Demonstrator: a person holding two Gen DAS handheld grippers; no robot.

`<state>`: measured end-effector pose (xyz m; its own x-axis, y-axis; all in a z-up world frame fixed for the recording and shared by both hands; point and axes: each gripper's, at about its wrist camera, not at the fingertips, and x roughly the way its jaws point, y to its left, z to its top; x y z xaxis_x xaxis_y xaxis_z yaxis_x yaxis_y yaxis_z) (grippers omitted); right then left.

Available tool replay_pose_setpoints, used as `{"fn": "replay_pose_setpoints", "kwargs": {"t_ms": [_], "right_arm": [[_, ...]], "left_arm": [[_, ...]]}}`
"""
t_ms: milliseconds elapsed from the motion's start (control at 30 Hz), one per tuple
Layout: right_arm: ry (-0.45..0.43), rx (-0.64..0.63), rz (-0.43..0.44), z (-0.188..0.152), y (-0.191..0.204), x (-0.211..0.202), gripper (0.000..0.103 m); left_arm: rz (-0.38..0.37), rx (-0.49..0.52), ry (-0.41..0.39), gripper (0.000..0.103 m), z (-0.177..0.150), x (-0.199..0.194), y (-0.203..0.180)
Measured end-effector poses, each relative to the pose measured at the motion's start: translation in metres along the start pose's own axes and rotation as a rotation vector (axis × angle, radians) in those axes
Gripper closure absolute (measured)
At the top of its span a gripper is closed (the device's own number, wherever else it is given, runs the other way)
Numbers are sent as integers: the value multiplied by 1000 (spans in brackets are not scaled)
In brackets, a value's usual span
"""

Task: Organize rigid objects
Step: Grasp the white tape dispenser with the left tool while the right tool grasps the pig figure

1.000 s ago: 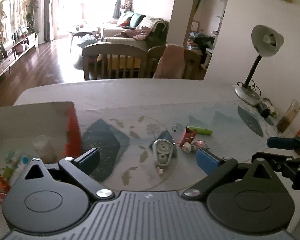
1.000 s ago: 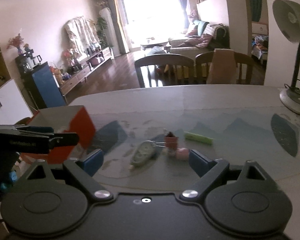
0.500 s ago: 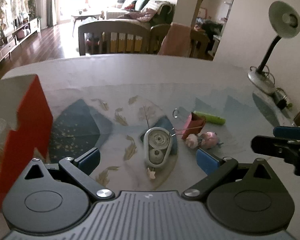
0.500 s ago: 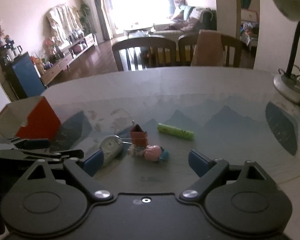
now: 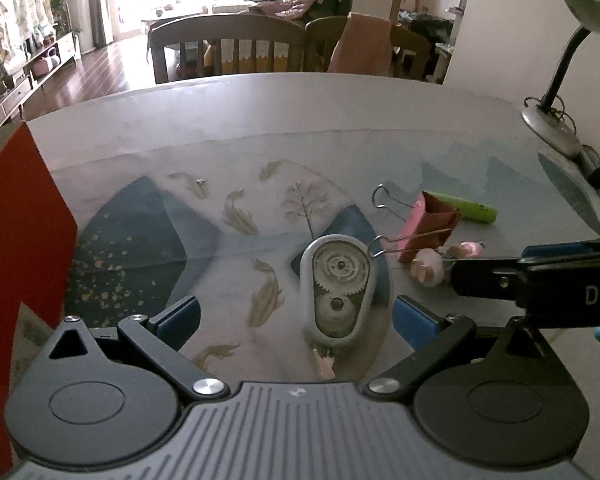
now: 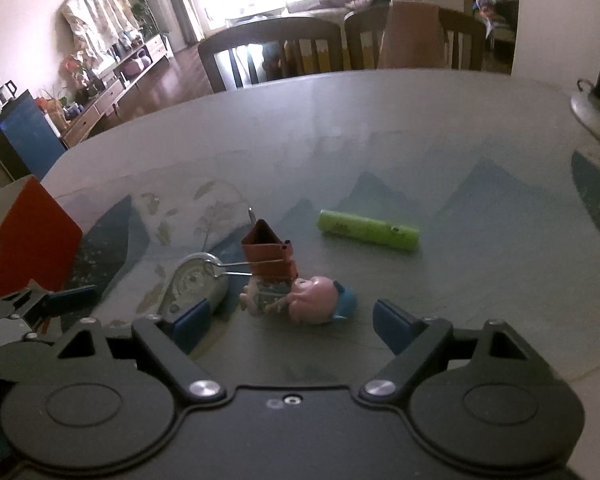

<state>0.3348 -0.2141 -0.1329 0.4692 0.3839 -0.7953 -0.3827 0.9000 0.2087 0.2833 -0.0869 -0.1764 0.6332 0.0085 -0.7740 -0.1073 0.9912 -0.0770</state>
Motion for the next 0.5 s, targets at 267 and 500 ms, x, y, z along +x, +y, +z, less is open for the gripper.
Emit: {"fn": "replay_pose_setpoints", "kwargs": {"t_ms": [267,500], "right_arm": [[25,31,-19,3,1,23,19],[46,42,-26,4,-1,33,21]], "left_arm": [[0,30,8,1,0,19,-4],[-6,65,-1,16,3,28,-11]]}}
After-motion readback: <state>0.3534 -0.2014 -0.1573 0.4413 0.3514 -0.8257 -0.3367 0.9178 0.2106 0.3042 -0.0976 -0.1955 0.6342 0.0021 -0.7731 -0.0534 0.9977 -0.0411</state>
